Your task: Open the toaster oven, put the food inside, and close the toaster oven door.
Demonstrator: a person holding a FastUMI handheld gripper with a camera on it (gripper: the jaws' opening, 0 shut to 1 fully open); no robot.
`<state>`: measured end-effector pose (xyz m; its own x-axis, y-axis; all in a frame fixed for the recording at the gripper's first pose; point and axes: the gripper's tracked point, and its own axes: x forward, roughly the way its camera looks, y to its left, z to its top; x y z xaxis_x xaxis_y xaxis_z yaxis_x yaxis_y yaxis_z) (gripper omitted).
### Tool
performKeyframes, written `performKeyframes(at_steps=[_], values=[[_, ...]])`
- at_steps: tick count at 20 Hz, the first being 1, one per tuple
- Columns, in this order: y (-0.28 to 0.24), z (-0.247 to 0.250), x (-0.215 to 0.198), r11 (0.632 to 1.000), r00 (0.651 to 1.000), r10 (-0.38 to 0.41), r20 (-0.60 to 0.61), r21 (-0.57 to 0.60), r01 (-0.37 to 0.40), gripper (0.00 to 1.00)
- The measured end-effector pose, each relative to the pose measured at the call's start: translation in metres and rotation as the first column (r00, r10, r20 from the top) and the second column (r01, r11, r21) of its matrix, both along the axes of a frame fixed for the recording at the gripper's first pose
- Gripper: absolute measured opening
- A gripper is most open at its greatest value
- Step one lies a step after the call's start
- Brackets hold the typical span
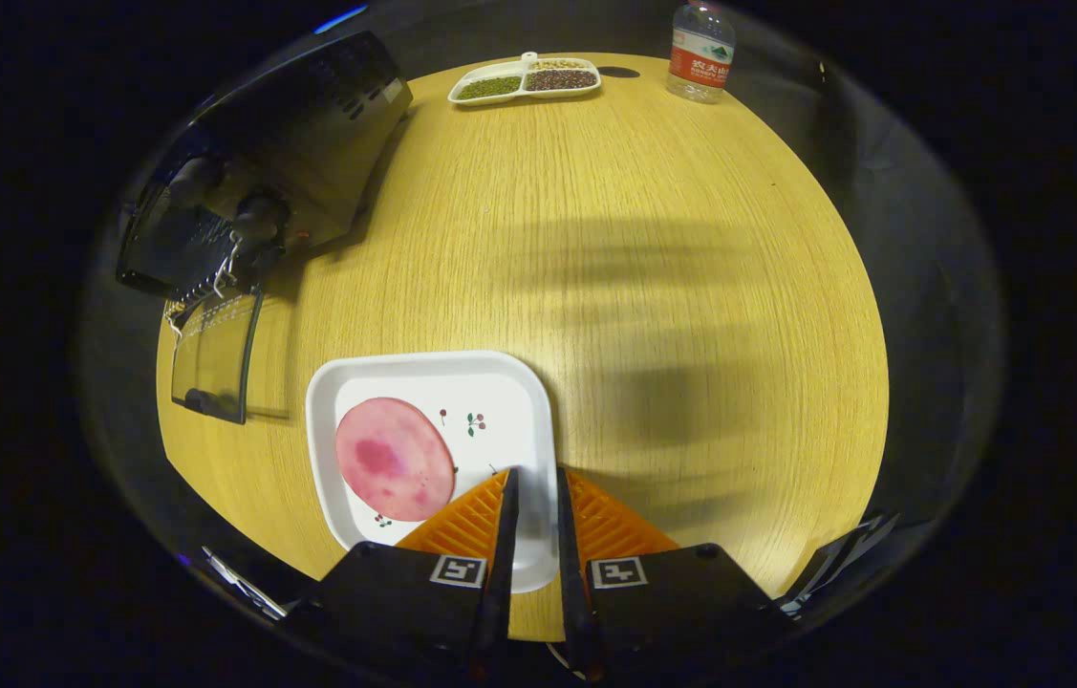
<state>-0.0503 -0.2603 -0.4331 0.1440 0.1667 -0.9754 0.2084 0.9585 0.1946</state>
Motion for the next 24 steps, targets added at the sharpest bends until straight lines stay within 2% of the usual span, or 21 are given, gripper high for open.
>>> performKeyframes(at_steps=[5,8,12,18,24], values=[[0.001,-0.003,-0.002,0.989,0.997,-0.067,-0.034,0.127,0.070,0.05],[0.001,-0.001,-0.004,0.985,0.998,-0.062,-0.015,0.161,0.064,0.02],[0.006,-0.001,-0.009,0.962,0.987,-0.161,-0.021,0.220,0.162,0.02],[0.014,0.012,-0.024,0.855,0.918,-0.396,-0.022,0.356,0.377,0.02],[0.027,0.033,-0.049,0.725,0.813,-0.582,-0.018,0.442,0.528,0.02]])
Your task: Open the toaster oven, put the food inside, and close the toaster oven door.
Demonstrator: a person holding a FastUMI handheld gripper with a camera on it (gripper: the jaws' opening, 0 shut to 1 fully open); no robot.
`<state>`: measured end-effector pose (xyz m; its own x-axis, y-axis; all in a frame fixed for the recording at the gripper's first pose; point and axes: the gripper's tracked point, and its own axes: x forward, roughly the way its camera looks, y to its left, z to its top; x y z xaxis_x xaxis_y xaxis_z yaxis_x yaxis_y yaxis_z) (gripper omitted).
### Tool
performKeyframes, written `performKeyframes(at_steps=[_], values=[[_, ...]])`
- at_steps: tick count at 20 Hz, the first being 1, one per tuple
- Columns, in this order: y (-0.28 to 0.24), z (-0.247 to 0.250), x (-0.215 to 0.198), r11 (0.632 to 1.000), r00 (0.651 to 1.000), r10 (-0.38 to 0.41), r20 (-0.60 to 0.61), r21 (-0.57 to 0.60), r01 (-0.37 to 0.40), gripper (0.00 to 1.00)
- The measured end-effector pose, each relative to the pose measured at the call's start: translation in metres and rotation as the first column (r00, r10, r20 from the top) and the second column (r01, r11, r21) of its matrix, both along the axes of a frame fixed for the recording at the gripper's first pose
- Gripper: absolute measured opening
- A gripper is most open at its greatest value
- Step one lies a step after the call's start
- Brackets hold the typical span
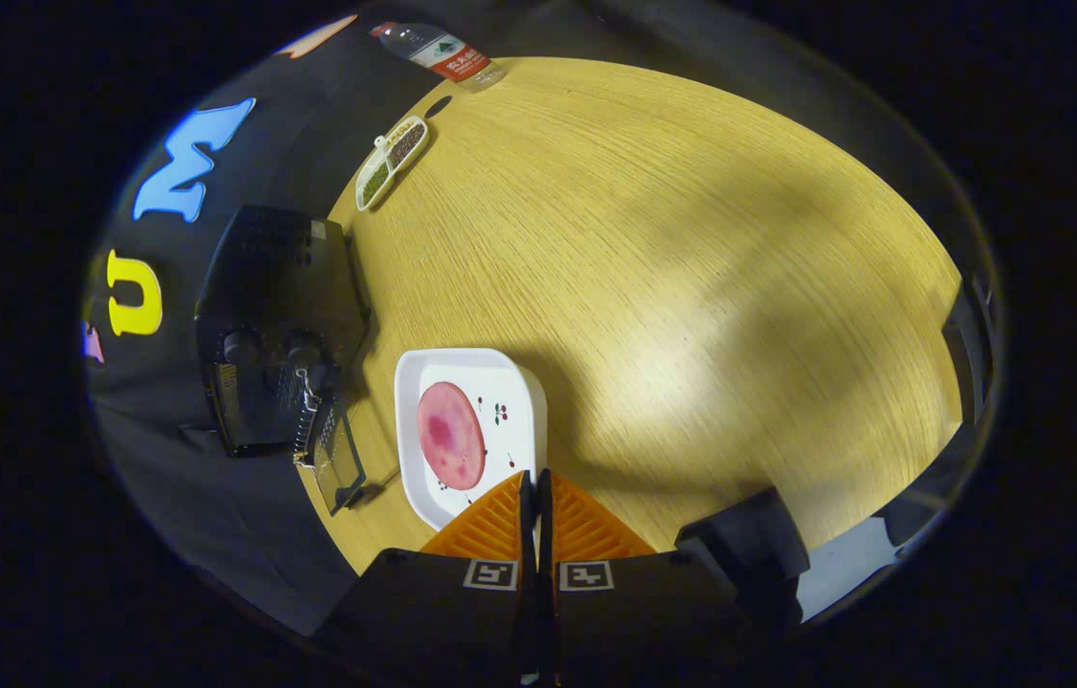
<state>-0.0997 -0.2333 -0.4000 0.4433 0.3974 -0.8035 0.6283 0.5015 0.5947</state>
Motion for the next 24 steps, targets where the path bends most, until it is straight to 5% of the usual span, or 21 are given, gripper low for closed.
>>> performKeyframes(at_steps=[12,24], values=[[0.053,0.054,-0.064,0.984,0.980,-0.176,0.092,-0.002,0.177,0.02],[0.152,0.117,-0.034,0.987,0.969,-0.152,0.193,0.074,0.140,0.02]])
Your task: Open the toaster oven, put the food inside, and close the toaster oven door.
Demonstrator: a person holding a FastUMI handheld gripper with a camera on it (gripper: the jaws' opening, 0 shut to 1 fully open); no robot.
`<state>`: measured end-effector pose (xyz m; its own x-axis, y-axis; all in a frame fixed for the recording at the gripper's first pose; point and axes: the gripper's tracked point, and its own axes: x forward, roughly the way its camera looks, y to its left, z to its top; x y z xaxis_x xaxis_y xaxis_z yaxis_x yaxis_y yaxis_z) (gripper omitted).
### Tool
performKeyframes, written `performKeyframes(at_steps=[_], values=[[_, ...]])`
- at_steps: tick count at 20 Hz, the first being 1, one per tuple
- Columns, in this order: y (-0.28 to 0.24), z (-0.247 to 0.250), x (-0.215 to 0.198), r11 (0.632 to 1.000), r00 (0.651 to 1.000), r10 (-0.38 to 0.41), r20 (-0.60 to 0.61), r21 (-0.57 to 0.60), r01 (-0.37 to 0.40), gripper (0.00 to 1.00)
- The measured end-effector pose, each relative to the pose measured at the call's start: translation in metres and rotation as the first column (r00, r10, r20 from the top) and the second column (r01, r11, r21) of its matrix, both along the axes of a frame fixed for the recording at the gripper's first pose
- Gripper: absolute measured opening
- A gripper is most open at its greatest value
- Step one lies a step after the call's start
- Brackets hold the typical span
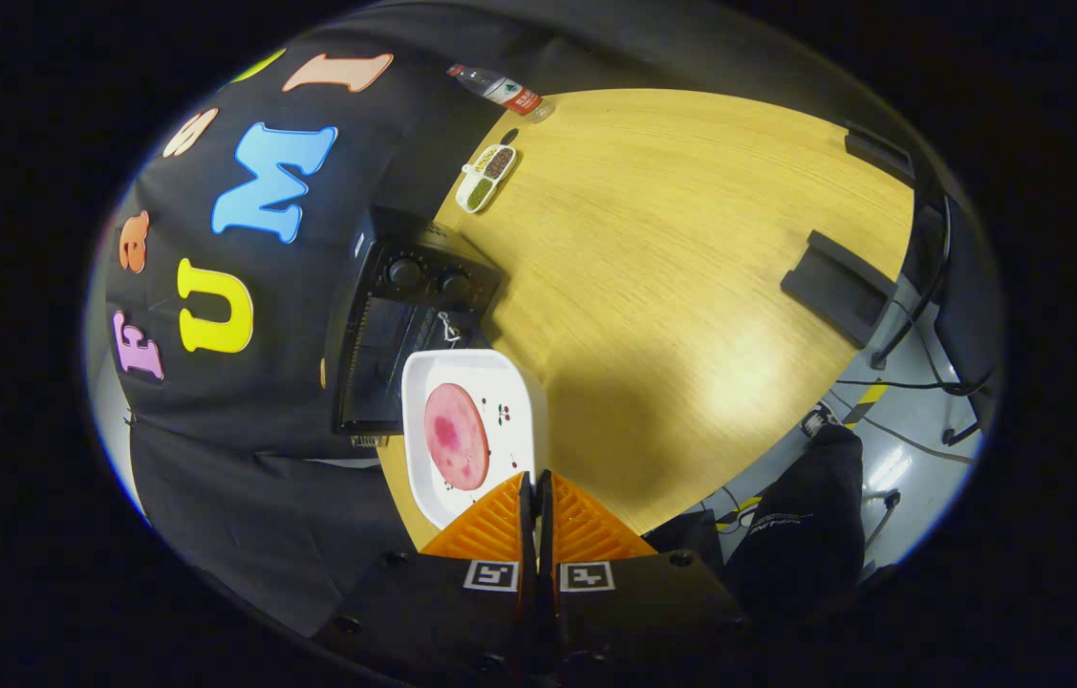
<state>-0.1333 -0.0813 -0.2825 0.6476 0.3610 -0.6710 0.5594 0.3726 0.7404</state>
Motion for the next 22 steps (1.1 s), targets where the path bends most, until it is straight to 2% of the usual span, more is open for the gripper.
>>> performKeyframes(at_steps=[9,18,22], values=[[0.056,0.015,0.057,0.999,0.999,0.041,0.029,0.027,-0.042,0.02],[0.088,-0.007,0.130,0.997,0.998,0.062,-0.014,0.041,-0.061,0.02],[0.095,-0.030,0.151,0.997,0.996,0.074,-0.044,0.007,-0.074,0.02]])
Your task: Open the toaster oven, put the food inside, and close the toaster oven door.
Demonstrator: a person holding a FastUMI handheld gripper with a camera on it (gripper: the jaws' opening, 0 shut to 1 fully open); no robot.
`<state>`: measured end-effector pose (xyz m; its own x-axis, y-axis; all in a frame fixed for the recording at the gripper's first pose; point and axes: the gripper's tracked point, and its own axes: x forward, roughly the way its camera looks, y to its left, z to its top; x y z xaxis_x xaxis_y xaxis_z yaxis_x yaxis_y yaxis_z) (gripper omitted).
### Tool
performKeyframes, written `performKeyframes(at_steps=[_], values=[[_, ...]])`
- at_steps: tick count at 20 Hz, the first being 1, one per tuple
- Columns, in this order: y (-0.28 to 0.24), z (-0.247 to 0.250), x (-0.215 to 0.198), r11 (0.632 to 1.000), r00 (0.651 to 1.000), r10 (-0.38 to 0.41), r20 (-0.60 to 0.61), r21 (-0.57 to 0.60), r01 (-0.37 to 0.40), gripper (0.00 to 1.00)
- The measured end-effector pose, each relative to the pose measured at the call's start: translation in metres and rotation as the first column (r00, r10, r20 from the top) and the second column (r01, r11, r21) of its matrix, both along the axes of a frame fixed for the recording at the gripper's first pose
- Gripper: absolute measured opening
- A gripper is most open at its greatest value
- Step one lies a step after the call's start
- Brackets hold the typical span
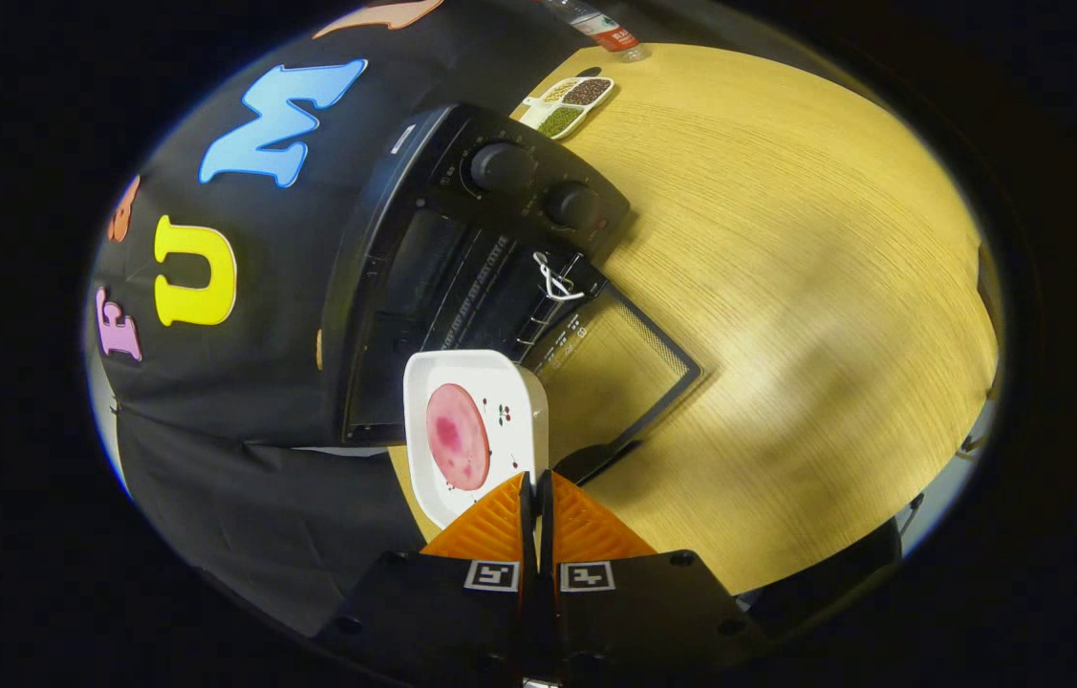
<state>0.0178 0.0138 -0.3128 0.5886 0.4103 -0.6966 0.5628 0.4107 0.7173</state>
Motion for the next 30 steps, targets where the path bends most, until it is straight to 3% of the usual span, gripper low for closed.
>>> performKeyframes(at_steps=[12,23,26,30], values=[[0.000,-0.023,0.086,0.976,0.978,-0.208,0.015,0.073,0.207,0.02],[0.008,-0.026,0.151,0.896,0.899,-0.428,0.092,0.168,0.410,0.02],[0.009,-0.028,0.163,0.864,0.874,-0.482,0.066,0.203,0.461,0.02],[0.005,-0.025,0.171,0.851,0.854,-0.512,0.094,0.185,0.491,0.03]])
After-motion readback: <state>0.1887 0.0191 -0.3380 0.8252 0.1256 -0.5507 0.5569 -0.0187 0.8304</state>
